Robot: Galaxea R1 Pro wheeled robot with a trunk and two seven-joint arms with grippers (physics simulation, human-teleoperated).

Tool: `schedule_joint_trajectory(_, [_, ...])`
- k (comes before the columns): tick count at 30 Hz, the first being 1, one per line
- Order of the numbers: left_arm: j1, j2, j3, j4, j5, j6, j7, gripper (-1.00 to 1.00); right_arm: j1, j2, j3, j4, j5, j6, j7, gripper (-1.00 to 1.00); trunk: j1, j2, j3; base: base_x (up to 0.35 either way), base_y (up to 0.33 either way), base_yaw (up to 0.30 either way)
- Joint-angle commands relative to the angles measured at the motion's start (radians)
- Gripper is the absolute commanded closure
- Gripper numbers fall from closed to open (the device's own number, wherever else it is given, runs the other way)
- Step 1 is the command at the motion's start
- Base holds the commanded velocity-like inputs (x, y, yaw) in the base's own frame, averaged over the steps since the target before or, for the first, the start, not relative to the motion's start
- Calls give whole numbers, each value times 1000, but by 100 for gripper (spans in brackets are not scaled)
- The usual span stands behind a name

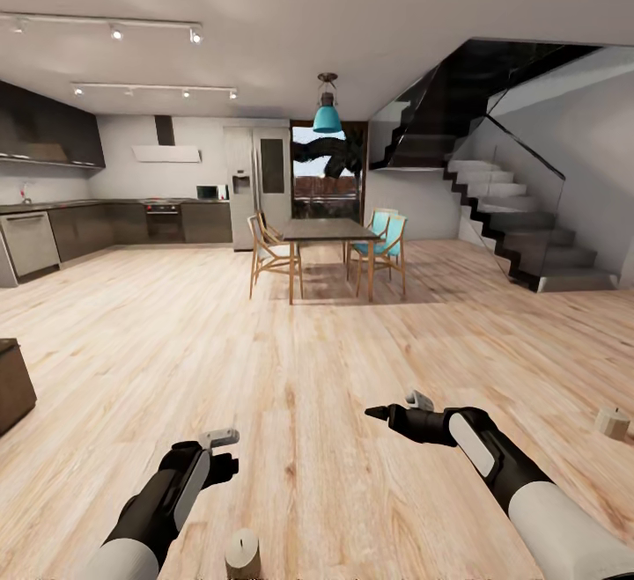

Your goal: Place each of the two pumpkins and all three candles from the living room inside a cabinet in the living room (use any cabinet), then make sure every cabinet is closed, and position the cauldron so it is next to a table in the living room.

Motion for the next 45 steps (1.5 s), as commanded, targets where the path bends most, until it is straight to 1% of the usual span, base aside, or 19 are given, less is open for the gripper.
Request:
schedule_joint_trajectory(1, [0,-1,2,-1,11,-1,7,-100,-1,-1,4,0,0,0,2,-100,4,-8,-4,0,0,0])
schedule_joint_trajectory(18, [0,-1,2,9,10,-11,7,-100,-1,-1,4,3,0,-11,-8,-100,67,-123,-58,0,0,0])
schedule_joint_trajectory(45, [0,-3,1,13,8,-15,7,-100,-1,-1,4,3,2,-12,-10,-100,79,-130,-162,0,0,0])
